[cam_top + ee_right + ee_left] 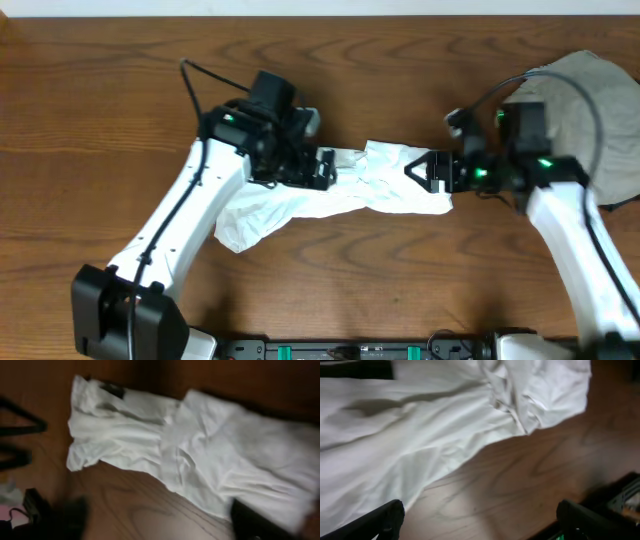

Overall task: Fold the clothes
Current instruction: 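Release the left end and retract both grippers outward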

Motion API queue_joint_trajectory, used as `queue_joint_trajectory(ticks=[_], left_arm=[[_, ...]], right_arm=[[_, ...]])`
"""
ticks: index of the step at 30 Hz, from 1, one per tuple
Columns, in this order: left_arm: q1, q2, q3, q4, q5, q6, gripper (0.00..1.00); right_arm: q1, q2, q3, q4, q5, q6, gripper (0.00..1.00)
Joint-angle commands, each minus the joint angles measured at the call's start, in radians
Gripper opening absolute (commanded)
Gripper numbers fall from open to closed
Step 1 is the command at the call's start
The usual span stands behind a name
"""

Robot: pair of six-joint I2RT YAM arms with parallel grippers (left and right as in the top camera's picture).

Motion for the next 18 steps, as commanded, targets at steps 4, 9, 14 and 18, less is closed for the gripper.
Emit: queue_joint_trajectory(ticks=[4,9,14,18], left_arm=[[0.170,-0.019,0.007,-0.045,0.003,0.002,0.99],[0.322,-0.019,-0.001,-0.072,0.003,0.054,0.99],[0.431,-0.019,-0.080,-0.065,0.010,0.146,0.99],[0.513,-0.019,-0.212,0.031,0.148,0.209,0.98]], right_arm=[[-0.001,-0.154,0.007,-0.119,0.095,0.024,0.99],[-0.001,-0.176,0.007,-0.173,0.094,0.050,0.99],[-0.001,-0.175,0.007,-0.199,0.094,0.050,0.99],[-0.001,-0.175,0.007,-0.213,0.094,0.049,0.99]])
